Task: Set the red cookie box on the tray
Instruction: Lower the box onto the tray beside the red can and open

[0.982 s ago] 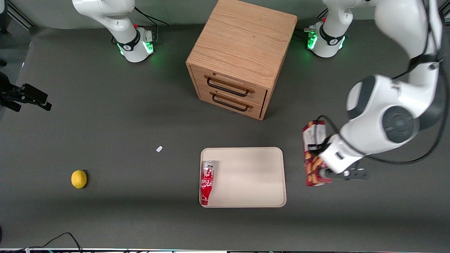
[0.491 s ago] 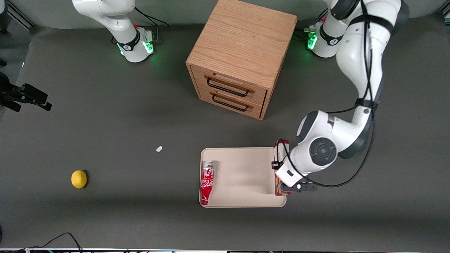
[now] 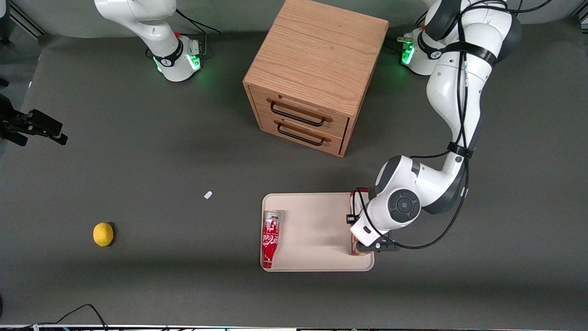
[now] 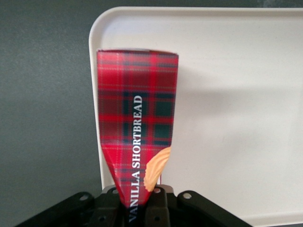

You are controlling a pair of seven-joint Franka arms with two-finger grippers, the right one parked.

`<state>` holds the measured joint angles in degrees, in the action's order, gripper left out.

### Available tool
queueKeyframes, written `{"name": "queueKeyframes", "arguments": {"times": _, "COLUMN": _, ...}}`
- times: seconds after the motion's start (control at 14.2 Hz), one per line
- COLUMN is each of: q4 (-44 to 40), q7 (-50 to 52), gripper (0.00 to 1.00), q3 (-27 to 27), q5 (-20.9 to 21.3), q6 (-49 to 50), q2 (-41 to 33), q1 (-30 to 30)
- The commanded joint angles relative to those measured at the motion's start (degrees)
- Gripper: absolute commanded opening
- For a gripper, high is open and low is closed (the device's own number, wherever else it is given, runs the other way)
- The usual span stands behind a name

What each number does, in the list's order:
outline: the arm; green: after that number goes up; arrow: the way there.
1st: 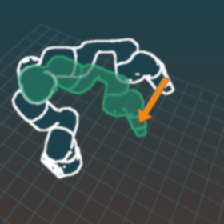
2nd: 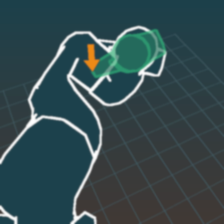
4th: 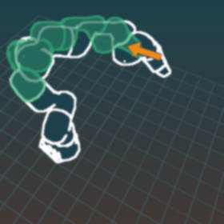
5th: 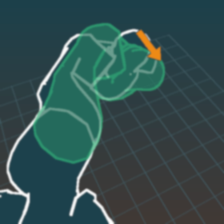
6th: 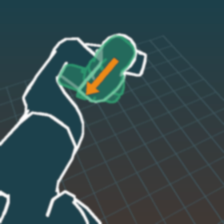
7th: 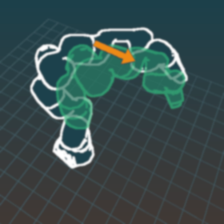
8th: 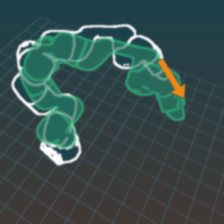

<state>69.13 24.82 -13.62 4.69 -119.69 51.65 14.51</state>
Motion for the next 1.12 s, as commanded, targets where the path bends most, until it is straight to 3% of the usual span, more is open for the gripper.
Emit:
{"name": "queueKeyframes", "arguments": {"times": 0.0, "q4": -1.1, "q7": 1.6, "gripper": 0.00, "q3": 0.9, "q5": 1.4, "q6": 0.0, "q2": 0.1, "q1": 1.0}}
{"name": "queueKeyframes", "arguments": {"times": 0.21, "q4": -0.5, "q7": 1.5, "gripper": 0.60, "q3": 1.0, "q5": 1.8, "q6": -0.1, "q2": 0.1, "q1": 0.9}}
{"name": "queueKeyframes", "arguments": {"times": 0.28, "q4": -0.4, "q7": 1.5, "gripper": 1.00, "q3": 1.0, "q5": 2.7, "q6": -0.1, "q2": 0.0, "q1": 0.9}}
{"name": "queueKeyframes", "arguments": {"times": 0.7, "q4": -0.3, "q7": 2.3, "gripper": 1.00, "q3": 1.0, "q5": 2.4, "q6": -0.1, "q2": -1.7, "q1": 0.6}}
{"name": "queueKeyframes", "arguments": {"times": 1.05, "q4": 1.5, "q7": 2.3, "gripper": 1.00, "q3": 1.0, "q5": 0.7, "q6": 1.2, "q2": -9.0, "q1": -0.4}}
